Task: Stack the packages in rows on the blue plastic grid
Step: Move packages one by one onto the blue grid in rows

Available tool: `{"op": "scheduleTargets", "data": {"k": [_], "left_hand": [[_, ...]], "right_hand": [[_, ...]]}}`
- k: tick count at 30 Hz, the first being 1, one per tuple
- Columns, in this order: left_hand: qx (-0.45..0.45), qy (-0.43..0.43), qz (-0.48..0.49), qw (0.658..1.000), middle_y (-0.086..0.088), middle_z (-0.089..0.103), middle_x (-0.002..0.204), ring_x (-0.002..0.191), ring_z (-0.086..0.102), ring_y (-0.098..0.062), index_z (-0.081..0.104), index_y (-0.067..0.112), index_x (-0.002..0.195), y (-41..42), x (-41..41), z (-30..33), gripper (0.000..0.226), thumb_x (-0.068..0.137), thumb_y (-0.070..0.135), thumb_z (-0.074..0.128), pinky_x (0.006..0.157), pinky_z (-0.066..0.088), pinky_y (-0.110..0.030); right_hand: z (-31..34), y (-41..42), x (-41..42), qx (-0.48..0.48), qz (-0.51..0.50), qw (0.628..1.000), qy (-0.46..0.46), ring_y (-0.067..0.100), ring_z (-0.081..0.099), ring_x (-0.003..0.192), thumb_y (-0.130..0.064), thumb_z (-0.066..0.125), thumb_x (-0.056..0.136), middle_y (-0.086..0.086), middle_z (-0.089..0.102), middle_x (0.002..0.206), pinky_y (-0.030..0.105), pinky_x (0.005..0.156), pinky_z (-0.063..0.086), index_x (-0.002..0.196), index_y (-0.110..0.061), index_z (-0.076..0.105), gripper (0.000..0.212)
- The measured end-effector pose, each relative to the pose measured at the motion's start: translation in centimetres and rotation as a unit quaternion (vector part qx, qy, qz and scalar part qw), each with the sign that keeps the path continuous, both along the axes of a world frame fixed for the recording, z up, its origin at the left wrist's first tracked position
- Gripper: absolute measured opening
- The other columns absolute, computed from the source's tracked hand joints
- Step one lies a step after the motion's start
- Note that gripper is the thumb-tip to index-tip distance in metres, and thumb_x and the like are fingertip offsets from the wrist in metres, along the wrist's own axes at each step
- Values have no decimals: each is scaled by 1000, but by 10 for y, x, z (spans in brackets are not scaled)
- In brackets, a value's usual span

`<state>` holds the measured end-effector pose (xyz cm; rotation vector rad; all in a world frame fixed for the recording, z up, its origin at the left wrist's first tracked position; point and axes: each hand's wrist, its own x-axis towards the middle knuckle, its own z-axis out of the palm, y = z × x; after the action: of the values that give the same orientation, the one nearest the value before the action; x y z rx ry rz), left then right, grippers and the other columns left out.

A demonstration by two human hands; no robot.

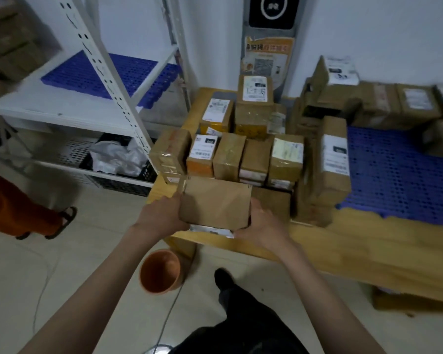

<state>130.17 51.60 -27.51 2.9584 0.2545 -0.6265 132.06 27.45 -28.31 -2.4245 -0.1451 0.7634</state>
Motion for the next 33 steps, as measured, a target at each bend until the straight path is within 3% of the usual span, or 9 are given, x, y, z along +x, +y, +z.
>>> {"op": "scheduleTargets", "data": {"k": [4, 8, 12, 17, 23, 27, 30, 33], "left_hand": [[-1, -2, -56, 998, -6, 59, 114, 104, 60, -27, 39, 22, 134, -44, -22, 4, 76, 73, 51, 75, 68, 43, -32], [1, -1, -124, 992, -7, 59, 123, 111, 57, -27, 41, 20, 134, -89, -35, 7, 73, 76, 51, 73, 71, 43, -32], [-1, -20, -194, 981, -7, 59, 121, 110, 57, -27, 42, 20, 136, -140, -38, 16, 72, 78, 48, 73, 79, 48, -35], [-7, -17, -255, 967, -5, 61, 116, 106, 58, -27, 48, 22, 129, -205, -38, 20, 60, 80, 45, 71, 75, 47, -34], [-5, -2, -280, 960, -4, 61, 113, 104, 59, -27, 48, 22, 123, -289, -32, 20, 57, 77, 46, 72, 68, 42, -34], [-11, -17, -304, 952, -4, 61, 116, 103, 62, -27, 46, 22, 126, -352, -30, 21, 64, 74, 48, 72, 70, 48, -34], [-10, -28, -307, 951, -5, 61, 122, 110, 60, -28, 47, 21, 127, -398, -31, 18, 69, 71, 50, 74, 73, 46, -34], [-3, -21, -298, 954, -8, 63, 115, 106, 61, -29, 48, 18, 125, -436, -35, 13, 69, 72, 52, 74, 69, 43, -34]], "right_hand": [[5, -41, -46, 16, -51, 999, -10, 23, 60, 105, -35, 77, 75, 2, 62, 117, 40, 78, 55, 142, -20, 30, 83], [14, -84, -82, 22, -95, 995, -10, 25, 61, 104, -26, 76, 73, 4, 62, 117, 46, 78, 57, 143, -21, 32, 83], [17, -129, -108, 11, -155, 988, -7, 26, 65, 96, -24, 76, 73, 6, 65, 108, 47, 74, 58, 143, -21, 29, 85], [18, -186, -125, -1, -211, 977, 4, 29, 66, 90, -22, 75, 73, 10, 64, 107, 48, 69, 59, 144, -19, 27, 85], [18, -267, -138, 8, -247, 969, -1, 31, 65, 91, -25, 77, 70, 11, 61, 112, 47, 68, 59, 144, -22, 26, 90], [17, -328, -146, 10, -267, 964, -16, 32, 63, 97, -32, 77, 71, 10, 59, 117, 48, 73, 58, 145, -22, 27, 90], [16, -372, -150, 8, -272, 962, -10, 32, 63, 95, -35, 77, 72, 10, 59, 114, 46, 72, 58, 144, -21, 26, 90], [16, -411, -150, 4, -261, 965, -11, 29, 62, 90, -38, 77, 72, 7, 58, 107, 44, 69, 58, 143, -19, 26, 90]]}}
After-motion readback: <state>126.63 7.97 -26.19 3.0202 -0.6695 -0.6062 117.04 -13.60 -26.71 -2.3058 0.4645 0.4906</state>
